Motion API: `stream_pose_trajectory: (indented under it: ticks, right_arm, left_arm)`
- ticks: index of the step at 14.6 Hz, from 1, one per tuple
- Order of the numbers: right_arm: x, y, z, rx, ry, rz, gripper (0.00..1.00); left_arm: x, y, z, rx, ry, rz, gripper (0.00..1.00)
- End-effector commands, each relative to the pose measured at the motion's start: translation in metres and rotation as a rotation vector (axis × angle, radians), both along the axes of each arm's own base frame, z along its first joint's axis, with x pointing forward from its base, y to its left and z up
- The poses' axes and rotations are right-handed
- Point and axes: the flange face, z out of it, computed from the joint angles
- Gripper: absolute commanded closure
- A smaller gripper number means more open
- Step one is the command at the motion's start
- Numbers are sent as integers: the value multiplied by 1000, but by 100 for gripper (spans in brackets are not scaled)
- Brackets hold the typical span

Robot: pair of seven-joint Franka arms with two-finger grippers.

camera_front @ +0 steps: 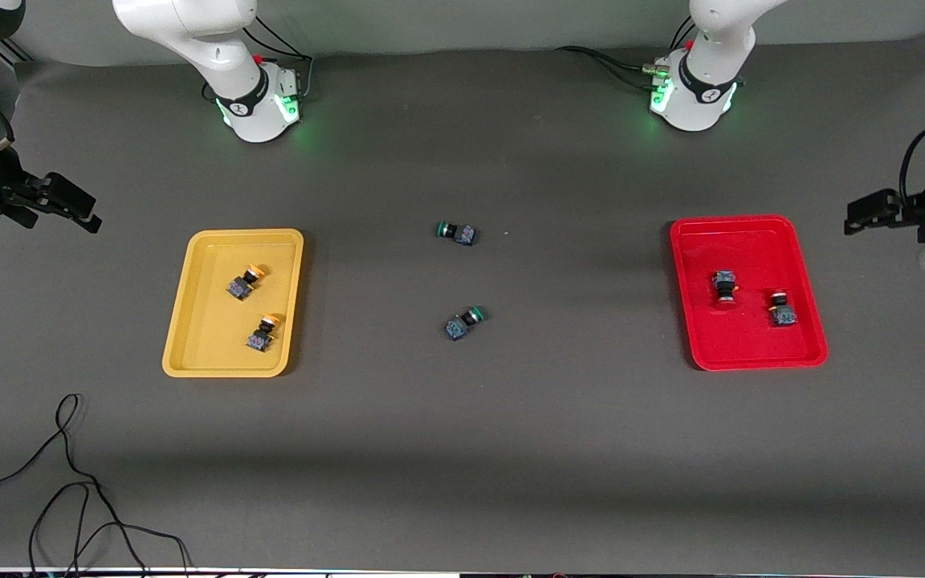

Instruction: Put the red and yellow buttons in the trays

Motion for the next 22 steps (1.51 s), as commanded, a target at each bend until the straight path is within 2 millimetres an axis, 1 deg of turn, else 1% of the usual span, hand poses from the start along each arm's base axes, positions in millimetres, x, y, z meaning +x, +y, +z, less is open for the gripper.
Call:
stream_pose_trajectory:
  ticks: [1, 2, 3, 4, 5, 8, 11, 14, 16, 18, 22]
  right_arm:
    - [-2, -1, -3, -22, -13, 28, 0]
    - [-1, 1, -3, -22, -13, 31, 0]
    - [0, 2, -6, -22, -8, 36, 0]
    - [0, 3, -6, -23, -8, 37, 0]
    - [0, 4, -5, -12, -10, 36, 0]
    - [3, 7, -5, 22, -12, 33, 0]
    - [13, 8, -11, 20, -1, 35, 0]
    - [19, 12, -12, 11, -10, 44, 0]
    - [23, 12, -16, 5, -7, 44, 0]
    - [25, 12, -18, 2, -9, 45, 0]
    - [24, 10, -19, 4, -7, 41, 0]
  left_arm:
    - [-11, -17, 15, -7, -21, -10, 0]
    - [-11, -27, 19, -15, -30, 3, 0]
    - [-9, -32, 22, -28, -43, 31, 0]
    - [-7, -44, 27, -36, -47, 33, 0]
    - [-6, -49, 33, -37, -57, 32, 0]
    - [-1, -62, 37, -36, -68, 43, 0]
    - [-2, -58, 40, -35, -73, 49, 0]
    - [-3, -55, 42, -36, -76, 40, 0]
    - [-3, -54, 41, -34, -75, 41, 0]
    - [-3, -54, 41, -34, -73, 40, 0]
    - [-3, -52, 32, -27, -58, 41, 0]
